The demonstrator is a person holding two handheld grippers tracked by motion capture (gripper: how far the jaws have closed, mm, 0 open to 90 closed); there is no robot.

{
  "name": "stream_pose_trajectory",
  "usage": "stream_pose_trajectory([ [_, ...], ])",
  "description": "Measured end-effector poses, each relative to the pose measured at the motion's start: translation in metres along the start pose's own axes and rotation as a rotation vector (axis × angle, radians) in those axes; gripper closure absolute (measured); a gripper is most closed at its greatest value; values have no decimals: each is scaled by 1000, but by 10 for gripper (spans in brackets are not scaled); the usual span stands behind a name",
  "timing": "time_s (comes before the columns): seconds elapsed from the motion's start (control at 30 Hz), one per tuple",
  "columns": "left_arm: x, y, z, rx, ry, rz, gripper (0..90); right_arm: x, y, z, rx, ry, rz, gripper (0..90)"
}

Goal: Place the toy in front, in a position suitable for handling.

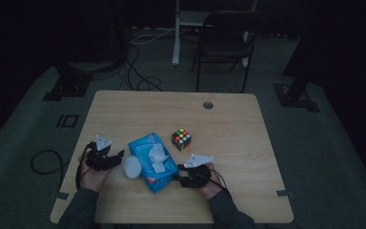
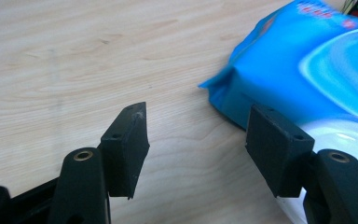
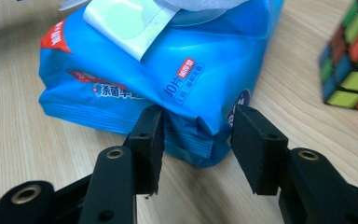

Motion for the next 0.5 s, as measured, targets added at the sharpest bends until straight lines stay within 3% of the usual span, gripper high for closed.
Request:
stream_pose_trajectory([
  [0.17, 4, -4, 29, 7, 49, 49, 401, -14, -4, -19, -23, -3, 16, 544],
  [0.37, 6, 3, 46, 42, 68, 37, 402, -28, -5, -41, -60, -9, 22, 525],
  [0.4, 7, 10, 49, 60, 69, 30, 402, -30, -6, -44, -80, -21, 32, 516],
  [0.43, 8, 17, 51, 71, 76, 15, 404, -35, -13, -49, -121, -40, 81, 496],
  [0.5, 9, 25, 54, 94, 80, 8, 408, -38, -15, -44, -139, -16, 90, 481],
])
Point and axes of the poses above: each handheld gripper's, and its own axes: z roughly backward along the jaws, x roughly out of its underside, y roughly to its right, the point moved 4 cm from there along -z, roughly forward along the jaws, and after that the axes turned 13 degrees about -x, right-handed, at the moved point
